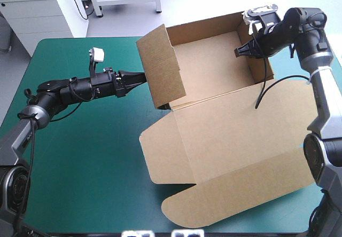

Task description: Fold the box

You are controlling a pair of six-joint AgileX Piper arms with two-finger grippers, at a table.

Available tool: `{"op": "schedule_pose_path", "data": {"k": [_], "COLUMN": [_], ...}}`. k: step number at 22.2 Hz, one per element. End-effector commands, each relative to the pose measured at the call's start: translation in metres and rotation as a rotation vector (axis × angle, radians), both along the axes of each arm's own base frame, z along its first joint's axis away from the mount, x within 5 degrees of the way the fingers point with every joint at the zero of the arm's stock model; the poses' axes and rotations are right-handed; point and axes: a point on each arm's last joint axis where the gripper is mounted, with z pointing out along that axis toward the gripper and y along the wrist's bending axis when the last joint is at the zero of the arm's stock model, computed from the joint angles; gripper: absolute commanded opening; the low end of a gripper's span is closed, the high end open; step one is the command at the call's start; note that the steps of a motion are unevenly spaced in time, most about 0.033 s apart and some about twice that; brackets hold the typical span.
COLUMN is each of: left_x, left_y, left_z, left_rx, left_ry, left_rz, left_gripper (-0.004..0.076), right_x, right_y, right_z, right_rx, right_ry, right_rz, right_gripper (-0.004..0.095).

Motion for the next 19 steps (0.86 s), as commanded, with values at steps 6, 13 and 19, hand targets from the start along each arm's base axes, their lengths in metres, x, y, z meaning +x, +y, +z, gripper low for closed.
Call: {"op": "schedule_pose_path", "data": {"k": [6, 13, 19], "left_x": [-0.015, -0.021, -0.009], "left_y": [-0.01, -0.008, -0.011], "left_z": [0.041, 0.05, 0.051], "left_rx": [-0.267, -0.309, -0.032], "left_ry": [0.097, 0.185, 0.363], "left_rz": [-0.083, -0.085, 0.091], "left_gripper": [0.0007, 0.0368, 0.0403], "right_x": [-0.005, -0.005, -0.008], "right_y": [0.028, 0.022, 0.025], "right_z": [0.024, 0.022, 0.02], "right_rx": [-0.04, -0.11, -0.101], "right_ry": [-0.164, -0.148, -0.12], "right_rz": [0.056, 0.028, 0.011], "right_gripper": [-0.0018, -0.0018, -0.0017]}}
